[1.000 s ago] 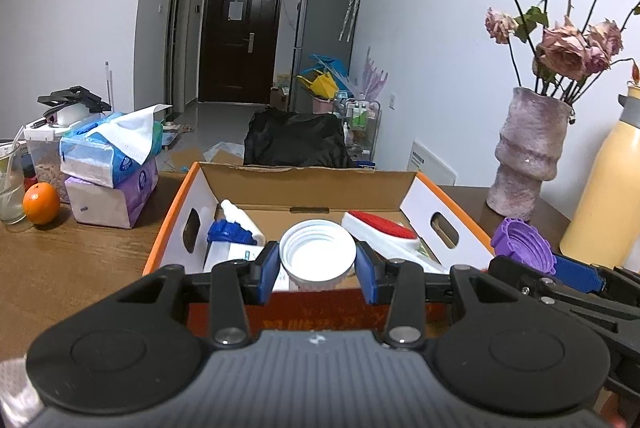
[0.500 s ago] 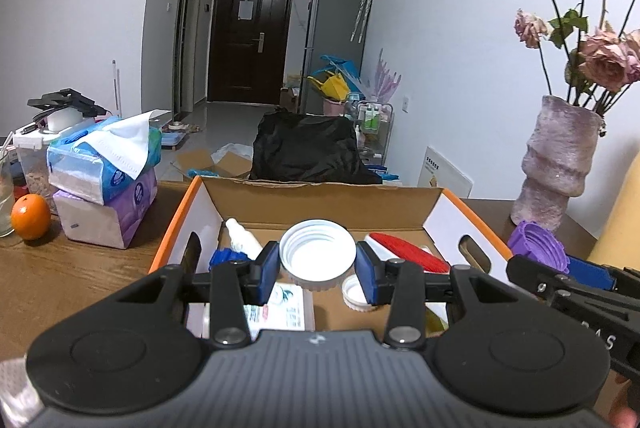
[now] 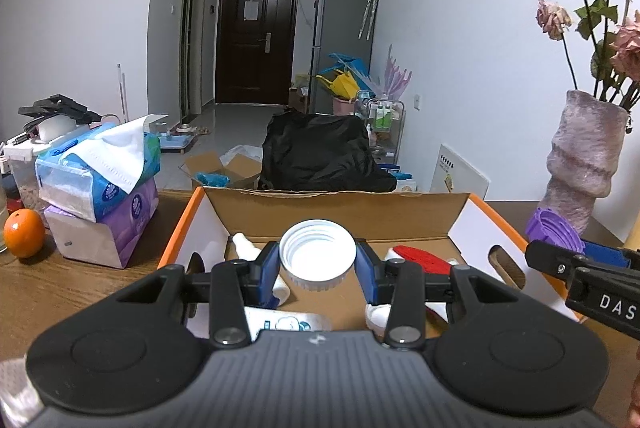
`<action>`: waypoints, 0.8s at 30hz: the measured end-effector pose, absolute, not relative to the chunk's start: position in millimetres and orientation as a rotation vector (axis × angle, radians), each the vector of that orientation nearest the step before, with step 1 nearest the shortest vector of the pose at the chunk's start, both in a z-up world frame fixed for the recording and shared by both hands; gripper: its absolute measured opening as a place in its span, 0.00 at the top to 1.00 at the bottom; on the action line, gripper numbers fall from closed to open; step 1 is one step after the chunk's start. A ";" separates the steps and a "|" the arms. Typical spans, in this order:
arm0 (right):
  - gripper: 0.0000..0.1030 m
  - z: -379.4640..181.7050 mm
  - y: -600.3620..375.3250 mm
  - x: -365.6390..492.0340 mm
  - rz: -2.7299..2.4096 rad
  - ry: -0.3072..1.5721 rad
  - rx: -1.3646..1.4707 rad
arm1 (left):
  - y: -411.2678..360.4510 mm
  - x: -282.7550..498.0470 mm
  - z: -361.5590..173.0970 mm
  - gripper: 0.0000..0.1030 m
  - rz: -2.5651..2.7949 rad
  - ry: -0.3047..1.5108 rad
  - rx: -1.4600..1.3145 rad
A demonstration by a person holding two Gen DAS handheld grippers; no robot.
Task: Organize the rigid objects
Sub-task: 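Carry the white cap in the left gripper while the right carries the purple cap over the box, then open the left gripper to drop the white cap while the right releases the purple cap into the box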
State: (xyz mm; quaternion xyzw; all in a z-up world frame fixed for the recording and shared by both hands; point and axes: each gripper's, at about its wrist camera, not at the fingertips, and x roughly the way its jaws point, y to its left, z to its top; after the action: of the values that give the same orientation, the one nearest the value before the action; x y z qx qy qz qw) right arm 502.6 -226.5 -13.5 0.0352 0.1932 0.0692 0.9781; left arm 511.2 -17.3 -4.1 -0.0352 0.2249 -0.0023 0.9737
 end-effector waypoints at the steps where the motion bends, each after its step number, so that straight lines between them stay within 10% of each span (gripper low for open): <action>1: 0.50 -13.8 -225.7 505.1 0.142 0.392 0.067 | -17.2 513.5 -4.8 0.60 -0.003 0.455 -0.069; 24: 0.49 -22.9 -220.3 537.0 0.153 0.473 0.026 | -8.5 539.8 -16.5 0.49 0.017 0.473 -0.030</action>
State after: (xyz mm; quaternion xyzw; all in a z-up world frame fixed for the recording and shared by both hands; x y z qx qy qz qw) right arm 537.0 -220.3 -22.9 0.0130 0.2340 0.0757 0.9692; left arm 539.8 -8.5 -16.5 -0.0146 0.2343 0.0085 0.9720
